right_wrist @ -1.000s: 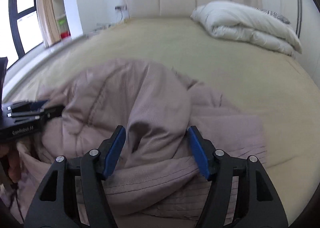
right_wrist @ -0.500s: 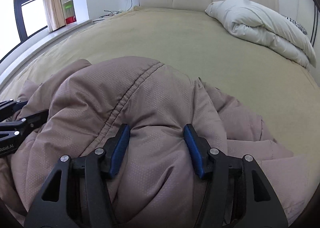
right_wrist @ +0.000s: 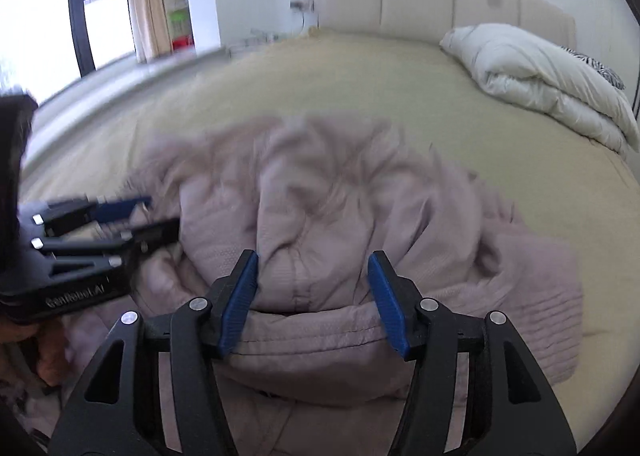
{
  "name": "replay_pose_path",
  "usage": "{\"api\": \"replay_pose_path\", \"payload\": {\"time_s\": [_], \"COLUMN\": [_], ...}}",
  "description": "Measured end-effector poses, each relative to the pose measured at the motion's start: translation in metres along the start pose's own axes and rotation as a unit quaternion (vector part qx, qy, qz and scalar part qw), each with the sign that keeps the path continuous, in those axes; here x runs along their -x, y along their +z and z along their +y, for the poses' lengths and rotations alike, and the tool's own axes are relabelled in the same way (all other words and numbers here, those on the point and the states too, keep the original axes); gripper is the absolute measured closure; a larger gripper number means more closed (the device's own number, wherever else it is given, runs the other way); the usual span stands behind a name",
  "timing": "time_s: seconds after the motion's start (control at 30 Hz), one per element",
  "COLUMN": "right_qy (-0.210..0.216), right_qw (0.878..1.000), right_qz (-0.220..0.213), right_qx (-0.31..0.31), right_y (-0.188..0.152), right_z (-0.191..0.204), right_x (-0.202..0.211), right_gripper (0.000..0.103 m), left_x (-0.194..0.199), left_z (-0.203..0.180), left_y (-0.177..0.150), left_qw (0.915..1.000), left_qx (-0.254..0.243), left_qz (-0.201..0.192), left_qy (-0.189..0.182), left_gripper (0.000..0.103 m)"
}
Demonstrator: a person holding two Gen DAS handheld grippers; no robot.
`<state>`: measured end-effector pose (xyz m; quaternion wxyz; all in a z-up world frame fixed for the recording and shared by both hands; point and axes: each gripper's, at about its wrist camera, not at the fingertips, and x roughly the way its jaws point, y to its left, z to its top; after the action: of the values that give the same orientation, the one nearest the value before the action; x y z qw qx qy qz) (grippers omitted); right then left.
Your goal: Fold large clothes
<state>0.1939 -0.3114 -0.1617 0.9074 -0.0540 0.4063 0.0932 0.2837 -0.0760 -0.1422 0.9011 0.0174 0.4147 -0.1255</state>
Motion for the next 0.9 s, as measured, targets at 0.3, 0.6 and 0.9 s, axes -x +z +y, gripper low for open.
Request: {"api": "replay_pose_path", "payload": {"time_s": [0.3, 0.6, 0.9], "right_qy": [0.011, 0.042, 0.102], "right_qw": [0.996, 0.987, 0.979], "right_qz": [-0.051, -0.092, -0.017], "right_qx": [-0.078, -0.128, -0.175], "right_y": [-0.023, -0.12, -0.232], "right_z": [-0.026, -0.045, -0.075], "right_x": [0.061, 0.217, 0.303], "right_gripper": [0.043, 0.029, 0.029], "left_x": [0.109, 0.27, 0.272], "left_z": [0.051, 0.13, 0.136], "left_y": [-0.013, -0.1, -0.256], "left_qw": [0.998, 0.995, 0.9904], "left_qx": [0.042, 0.002, 0.061], "left_qz": [-0.04, -0.067, 0.118], "left_qy": [-0.026, 0.074, -0.035], "left_gripper": [0.042, 0.017, 0.016]}}
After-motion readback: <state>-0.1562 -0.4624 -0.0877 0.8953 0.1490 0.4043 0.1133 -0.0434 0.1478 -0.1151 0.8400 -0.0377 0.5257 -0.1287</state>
